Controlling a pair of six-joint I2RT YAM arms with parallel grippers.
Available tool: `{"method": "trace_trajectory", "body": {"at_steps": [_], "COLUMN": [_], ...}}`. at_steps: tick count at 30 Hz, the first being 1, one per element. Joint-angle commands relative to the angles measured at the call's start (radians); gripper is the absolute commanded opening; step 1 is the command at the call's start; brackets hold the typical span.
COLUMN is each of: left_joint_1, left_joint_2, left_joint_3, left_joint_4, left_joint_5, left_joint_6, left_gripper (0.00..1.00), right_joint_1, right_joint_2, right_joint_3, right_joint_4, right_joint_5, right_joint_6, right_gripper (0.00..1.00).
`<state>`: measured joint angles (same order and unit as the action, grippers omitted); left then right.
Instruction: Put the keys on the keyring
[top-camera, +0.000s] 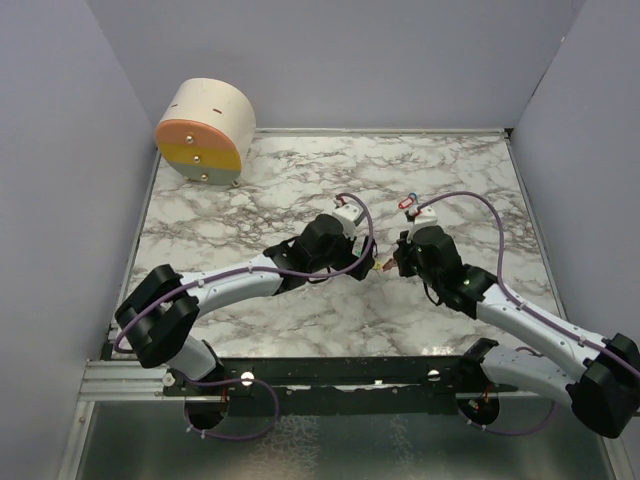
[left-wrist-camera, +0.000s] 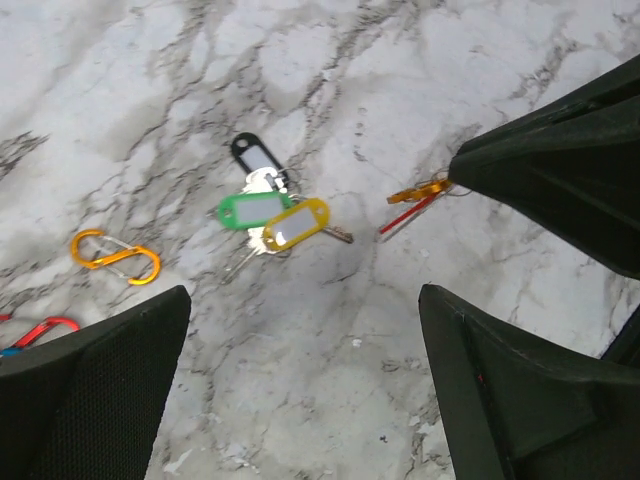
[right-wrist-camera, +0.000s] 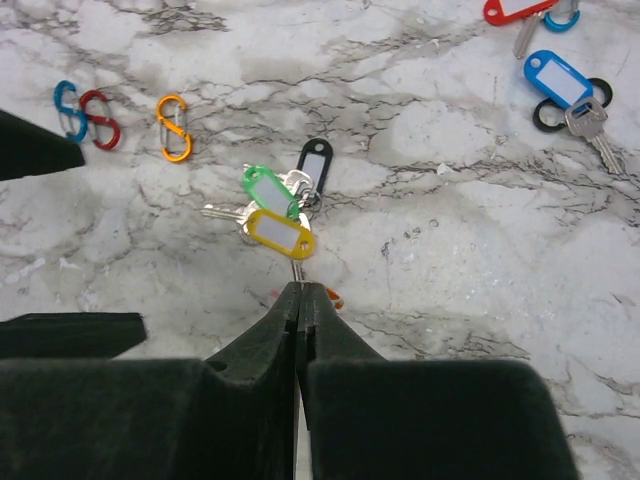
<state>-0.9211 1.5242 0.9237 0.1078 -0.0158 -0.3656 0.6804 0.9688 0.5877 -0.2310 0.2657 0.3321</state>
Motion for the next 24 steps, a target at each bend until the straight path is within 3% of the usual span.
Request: {"method": "trace_trajectory", "body": {"at_steps": [1, 9, 24], "left_joint_1": [0.045, 0.057, 0.068], "left_joint_2": [-0.076, -0.147, -0.24], "left_joint_3": [-0.063, -0.129, -0.195], "left_joint_4": [0.049, 0.046, 0.044], "left_joint_5": [-0.075, -0.107, -0.161], "left_joint_6": [-0.057, -0.064, -0.063], "left_gripper": [0.99, 0.99, 0.99], "right_joint_1": [-0.003, -0.055, -0.266], "right_joint_2": [0.098, 0.292, 0.553], "right_joint_3": [0.089, 0.225, 0.368], "right_joint_4": [0.013, 0.061, 0.153], "right_joint_5": [0.111, 0.131, 0.06], "right_joint_6": [0.017, 0.011, -0.056], "right_gripper": [0.01, 0.01, 0.01]}}
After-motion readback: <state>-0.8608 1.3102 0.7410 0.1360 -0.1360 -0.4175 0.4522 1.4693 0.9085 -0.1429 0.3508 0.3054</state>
